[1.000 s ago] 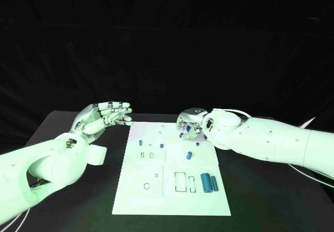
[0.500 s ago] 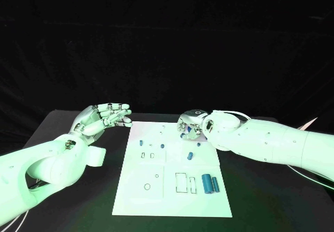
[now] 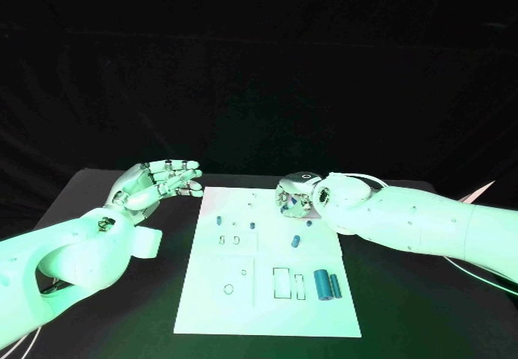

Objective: Assemble the parts on the task board

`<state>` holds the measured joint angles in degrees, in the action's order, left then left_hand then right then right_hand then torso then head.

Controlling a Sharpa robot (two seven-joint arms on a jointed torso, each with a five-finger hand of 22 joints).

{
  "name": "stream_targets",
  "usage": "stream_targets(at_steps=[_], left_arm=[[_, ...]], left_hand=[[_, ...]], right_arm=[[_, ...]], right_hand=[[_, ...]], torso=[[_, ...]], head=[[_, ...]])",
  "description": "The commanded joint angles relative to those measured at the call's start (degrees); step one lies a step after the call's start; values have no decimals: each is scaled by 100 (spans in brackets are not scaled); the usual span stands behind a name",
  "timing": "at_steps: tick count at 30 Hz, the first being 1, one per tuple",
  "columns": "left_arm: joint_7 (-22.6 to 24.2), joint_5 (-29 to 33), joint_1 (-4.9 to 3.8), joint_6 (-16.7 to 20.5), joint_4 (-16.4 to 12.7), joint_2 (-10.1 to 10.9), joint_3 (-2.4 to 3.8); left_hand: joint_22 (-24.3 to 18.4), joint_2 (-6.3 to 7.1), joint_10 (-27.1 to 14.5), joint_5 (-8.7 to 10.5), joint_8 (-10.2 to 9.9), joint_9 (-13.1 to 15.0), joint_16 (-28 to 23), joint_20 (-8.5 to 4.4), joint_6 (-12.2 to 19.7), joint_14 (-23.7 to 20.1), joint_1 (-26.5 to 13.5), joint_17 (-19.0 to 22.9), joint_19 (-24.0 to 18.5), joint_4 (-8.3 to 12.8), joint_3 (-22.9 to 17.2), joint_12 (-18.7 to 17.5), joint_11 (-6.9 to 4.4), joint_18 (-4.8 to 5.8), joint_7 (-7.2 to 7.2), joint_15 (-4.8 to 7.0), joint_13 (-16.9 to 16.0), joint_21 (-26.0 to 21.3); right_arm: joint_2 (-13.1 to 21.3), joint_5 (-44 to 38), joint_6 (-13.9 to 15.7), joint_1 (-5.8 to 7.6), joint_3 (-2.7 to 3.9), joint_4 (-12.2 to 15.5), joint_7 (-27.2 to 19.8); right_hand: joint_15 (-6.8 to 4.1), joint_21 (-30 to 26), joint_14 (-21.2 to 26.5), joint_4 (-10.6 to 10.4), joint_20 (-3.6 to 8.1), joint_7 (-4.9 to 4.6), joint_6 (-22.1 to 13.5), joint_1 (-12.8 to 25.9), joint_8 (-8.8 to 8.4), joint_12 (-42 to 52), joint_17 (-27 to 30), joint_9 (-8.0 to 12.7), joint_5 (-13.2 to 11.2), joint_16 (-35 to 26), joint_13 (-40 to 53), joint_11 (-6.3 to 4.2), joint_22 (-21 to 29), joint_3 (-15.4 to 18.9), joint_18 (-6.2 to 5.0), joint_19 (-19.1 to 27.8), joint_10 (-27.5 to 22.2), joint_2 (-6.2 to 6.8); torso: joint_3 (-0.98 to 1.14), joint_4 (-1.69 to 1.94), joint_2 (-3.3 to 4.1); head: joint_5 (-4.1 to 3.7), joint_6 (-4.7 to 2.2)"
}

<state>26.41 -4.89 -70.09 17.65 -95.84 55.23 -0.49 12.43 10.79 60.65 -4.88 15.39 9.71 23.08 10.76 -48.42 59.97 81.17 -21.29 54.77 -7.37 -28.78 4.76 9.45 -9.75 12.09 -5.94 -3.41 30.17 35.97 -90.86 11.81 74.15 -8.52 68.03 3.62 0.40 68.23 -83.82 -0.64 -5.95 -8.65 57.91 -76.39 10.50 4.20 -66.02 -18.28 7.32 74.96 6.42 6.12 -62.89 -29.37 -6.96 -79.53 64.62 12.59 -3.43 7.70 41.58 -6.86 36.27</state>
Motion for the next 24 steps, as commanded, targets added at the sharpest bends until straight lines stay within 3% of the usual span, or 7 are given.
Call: stream_targets(at_steps=[1, 7, 13, 20, 24], left_arm=[[-1, 4, -16, -18, -18, 7, 6], [2, 4, -24, -11, 4, 15, 6], [10, 4, -27, 1, 22, 16, 6], [11, 4, -28, 7, 29, 18, 5], [9, 4, -28, 8, 34, 16, 5]], left_hand=[[80, -18, 56, -15, -53, 88, 79, 9, 52, -51, -186, -102, 8, -62, 38, -74, 5, -42, 102, 8, -56, 67], [80, -18, 56, -15, -53, 88, 79, 9, 52, -51, -186, -102, 8, -62, 38, -74, 5, -42, 102, 8, -56, 67], [80, -18, 56, -15, -53, 88, 79, 9, 52, -51, -186, -102, 8, -62, 38, -74, 5, -42, 102, 8, -56, 67], [80, -18, 56, -15, -53, 88, 79, 9, 52, -51, -186, -102, 8, -62, 38, -74, 5, -42, 102, 8, -56, 67], [80, -18, 56, -15, -53, 88, 79, 9, 52, -51, -186, -102, 8, -62, 38, -74, 5, -42, 102, 8, -56, 67]], right_arm=[[-14, -4, -29, -9, 1, -10, -1], [-18, 7, -63, -15, 0, -22, 12], [9, 1, -11, -17, 0, -18, 34], [52, -26, 391, -18, 1, 65, 6], [88, -50, 610, -16, 3, 164, 25]], right_hand=[[-4, 141, -215, -38, -4, -13, 162, -6, -55, -42, -103, -91, 68, 121, 53, -75, -127, -271, 174, -131, 79, 23], [-27, 248, -223, -52, 7, 21, 239, 25, -4, -33, -144, -151, 64, 178, 49, -103, -264, -408, 194, -159, 187, -14], [-64, 374, -225, 0, 44, 60, 326, -20, 83, -33, -165, -265, 63, 234, 46, -152, -424, -634, 215, -186, 358, -145], [-120, 607, -225, 195, 99, 95, 410, -112, 243, 4, -161, -476, 52, 282, 101, -223, -723, -842, 263, -256, 665, -318], [-143, 698, -224, 252, 118, 113, 427, -113, 297, 24, -148, -550, 50, 287, 139, -253, -837, -851, 283, -292, 769, -347]], torso=[[-4, 8, 12], [-9, 21, 28], [-10, 35, 30], [-11, 34, 48], [-14, 39, 51]], head=[[-1, 18], [-18, 9], [-27, 7], [-20, -5], [-30, -26]])
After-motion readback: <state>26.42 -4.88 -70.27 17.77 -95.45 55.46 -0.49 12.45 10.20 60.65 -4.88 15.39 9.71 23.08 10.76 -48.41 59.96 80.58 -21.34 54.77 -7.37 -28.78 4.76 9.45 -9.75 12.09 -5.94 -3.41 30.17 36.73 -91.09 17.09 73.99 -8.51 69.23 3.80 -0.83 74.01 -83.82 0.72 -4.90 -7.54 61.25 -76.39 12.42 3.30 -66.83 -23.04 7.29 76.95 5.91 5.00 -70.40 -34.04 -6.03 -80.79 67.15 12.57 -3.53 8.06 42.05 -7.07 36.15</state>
